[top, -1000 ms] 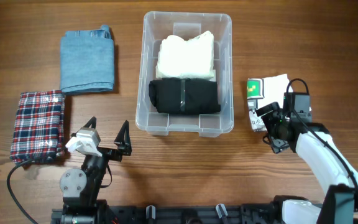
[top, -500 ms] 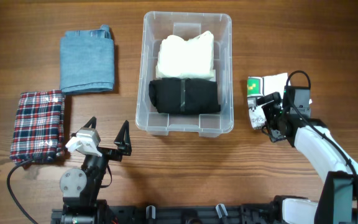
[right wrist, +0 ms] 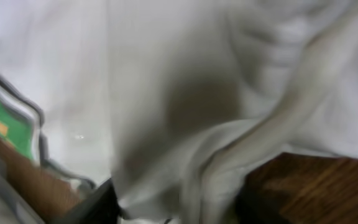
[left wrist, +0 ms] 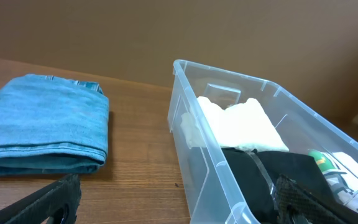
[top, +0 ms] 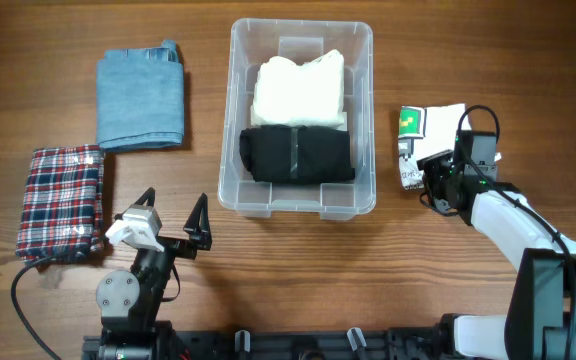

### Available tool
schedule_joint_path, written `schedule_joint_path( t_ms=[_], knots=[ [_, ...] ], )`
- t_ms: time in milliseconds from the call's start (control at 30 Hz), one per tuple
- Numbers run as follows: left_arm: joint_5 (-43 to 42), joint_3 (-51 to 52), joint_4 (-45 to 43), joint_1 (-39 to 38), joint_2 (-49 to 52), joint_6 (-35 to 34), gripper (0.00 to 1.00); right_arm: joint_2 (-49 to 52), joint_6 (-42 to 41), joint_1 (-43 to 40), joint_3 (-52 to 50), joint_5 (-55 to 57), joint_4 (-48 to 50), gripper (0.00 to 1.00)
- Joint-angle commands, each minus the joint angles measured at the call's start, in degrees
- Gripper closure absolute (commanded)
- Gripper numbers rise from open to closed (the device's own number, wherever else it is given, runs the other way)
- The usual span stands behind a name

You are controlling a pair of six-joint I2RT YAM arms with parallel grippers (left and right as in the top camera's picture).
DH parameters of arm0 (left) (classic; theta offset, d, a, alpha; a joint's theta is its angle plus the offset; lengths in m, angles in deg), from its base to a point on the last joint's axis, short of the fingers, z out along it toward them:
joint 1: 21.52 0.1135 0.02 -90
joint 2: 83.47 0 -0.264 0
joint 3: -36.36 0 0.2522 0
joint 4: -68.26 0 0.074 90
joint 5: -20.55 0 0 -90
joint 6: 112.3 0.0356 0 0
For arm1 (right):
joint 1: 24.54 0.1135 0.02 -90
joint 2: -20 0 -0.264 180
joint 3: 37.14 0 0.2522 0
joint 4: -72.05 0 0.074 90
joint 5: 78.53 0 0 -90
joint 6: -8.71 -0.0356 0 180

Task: Pack container
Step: 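Close the right gripper on the white t-shirt and lift it, then carry the white t-shirt left into the bin in front of the black garment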

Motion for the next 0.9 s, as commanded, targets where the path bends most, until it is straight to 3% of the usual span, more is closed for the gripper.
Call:
schedule_joint_path(
  t_ms=[0, 200, 433, 667, 867],
  knots=[
    [-0.1, 0.3, 0.1, 0.5, 0.0, 0.9, 0.0, 4.5, -0.2, 0.0, -3.5, 1.7, -1.3, 0.63],
    [-0.1, 0.4, 0.1, 0.5, 0.0, 0.9, 0.0, 3.6, 1.3, 0.0, -3.4, 4.7, -1.2, 0.74],
    [-0.1, 0.3, 0.1, 0.5, 0.0, 0.9, 0.0, -2.9, 9.9, 0.0, -1.2, 5.1, -0.7, 0.91],
    [-0.1, 0.4, 0.1, 0.5, 0.0, 0.9, 0.0, -14.4, 16.2, 0.0, 3.5, 4.0, -5.4, 0.94],
    [-0.1, 0.3, 0.1, 0.5, 0.0, 0.9, 0.0, -24.1, 23.3, 0.0, 10.5, -5.4, -10.9, 0.96]
  ],
)
